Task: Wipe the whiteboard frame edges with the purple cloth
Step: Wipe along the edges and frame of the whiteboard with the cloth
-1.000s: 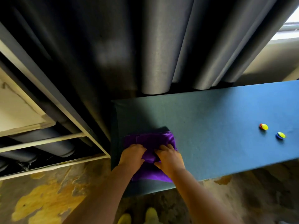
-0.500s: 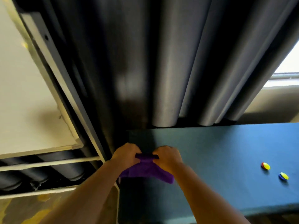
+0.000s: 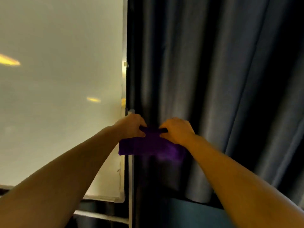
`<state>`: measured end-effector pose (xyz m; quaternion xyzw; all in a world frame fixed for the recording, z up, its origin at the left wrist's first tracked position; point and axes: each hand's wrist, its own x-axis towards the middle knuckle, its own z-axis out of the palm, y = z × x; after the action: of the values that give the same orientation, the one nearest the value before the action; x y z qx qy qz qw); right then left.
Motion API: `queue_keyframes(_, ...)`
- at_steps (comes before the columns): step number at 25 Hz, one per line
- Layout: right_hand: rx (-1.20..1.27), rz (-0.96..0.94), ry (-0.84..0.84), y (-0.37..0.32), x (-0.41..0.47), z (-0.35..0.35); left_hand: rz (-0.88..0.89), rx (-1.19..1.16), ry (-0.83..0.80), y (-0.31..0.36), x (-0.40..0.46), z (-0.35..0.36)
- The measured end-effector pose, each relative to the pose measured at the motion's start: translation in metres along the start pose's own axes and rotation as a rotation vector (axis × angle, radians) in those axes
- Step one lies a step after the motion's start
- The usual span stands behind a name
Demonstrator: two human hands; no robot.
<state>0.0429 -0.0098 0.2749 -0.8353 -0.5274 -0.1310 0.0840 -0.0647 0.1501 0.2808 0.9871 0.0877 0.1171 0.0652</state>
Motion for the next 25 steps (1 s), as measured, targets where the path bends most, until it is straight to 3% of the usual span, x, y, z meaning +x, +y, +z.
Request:
queue_keyframes(10, -0.179, -0.012, 0.528, -0.069, 0.123, -0.136, 0.095, 0.109, 0.375, -0.064, 0.028, -0.193)
queue_keyframes(14, -0.247, 0.053, 0.702, -0.071, 0.158, -0.144, 0.158, 0.161, 0.475, -0.084, 0.056, -0.218)
queue_keyframes(20, -0.328, 0.031, 0.809, -0.065, 0.215, -0.155, 0.200, 0.198, 0.659, -0.116, 0.088, -0.233)
queue_keyframes(25, -0.253, -0.013, 1.123, -0.064, 0.252, -0.173, 0.289, 0.171, 0.936, -0.130, 0.110, -0.258)
